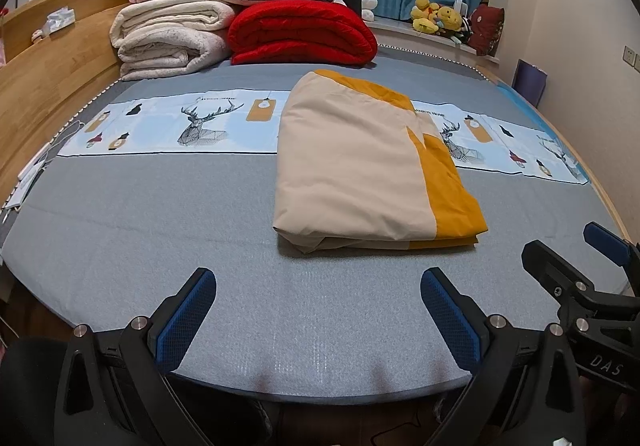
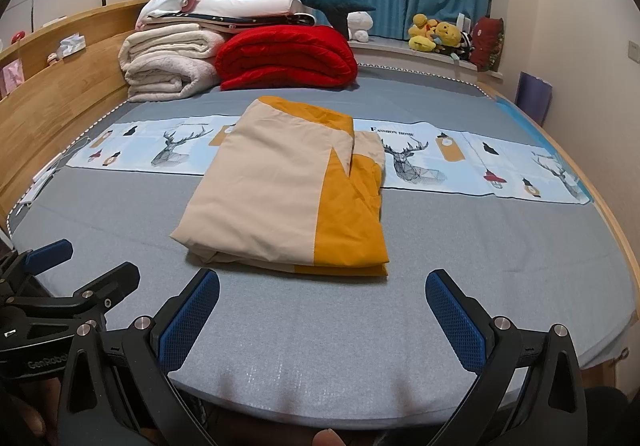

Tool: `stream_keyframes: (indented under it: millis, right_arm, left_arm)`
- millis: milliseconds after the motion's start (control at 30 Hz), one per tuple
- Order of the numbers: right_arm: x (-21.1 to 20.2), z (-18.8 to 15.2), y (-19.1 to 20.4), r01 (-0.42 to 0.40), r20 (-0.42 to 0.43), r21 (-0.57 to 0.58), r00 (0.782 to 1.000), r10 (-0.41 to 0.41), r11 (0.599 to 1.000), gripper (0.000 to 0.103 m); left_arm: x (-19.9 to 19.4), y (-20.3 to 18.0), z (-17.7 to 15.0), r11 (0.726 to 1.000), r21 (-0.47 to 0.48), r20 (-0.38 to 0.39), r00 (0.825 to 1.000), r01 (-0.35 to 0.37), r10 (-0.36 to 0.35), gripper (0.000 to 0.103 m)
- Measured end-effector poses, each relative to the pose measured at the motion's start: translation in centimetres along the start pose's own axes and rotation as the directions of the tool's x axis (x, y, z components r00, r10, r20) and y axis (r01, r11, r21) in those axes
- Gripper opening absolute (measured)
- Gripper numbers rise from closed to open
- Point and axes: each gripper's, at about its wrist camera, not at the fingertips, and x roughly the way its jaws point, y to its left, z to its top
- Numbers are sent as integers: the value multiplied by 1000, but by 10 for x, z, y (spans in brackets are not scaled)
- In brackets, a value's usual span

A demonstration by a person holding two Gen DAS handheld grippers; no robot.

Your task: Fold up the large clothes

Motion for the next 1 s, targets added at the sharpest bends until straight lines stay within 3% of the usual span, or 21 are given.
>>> stream_keyframes:
  millis: [1000]
  right_arm:
    - [0, -1, 1, 3, 0, 2, 1000, -3, 1000, 103]
  left_arm:
    - [1, 1, -3, 1000, -3, -8, 1000, 7, -7, 101]
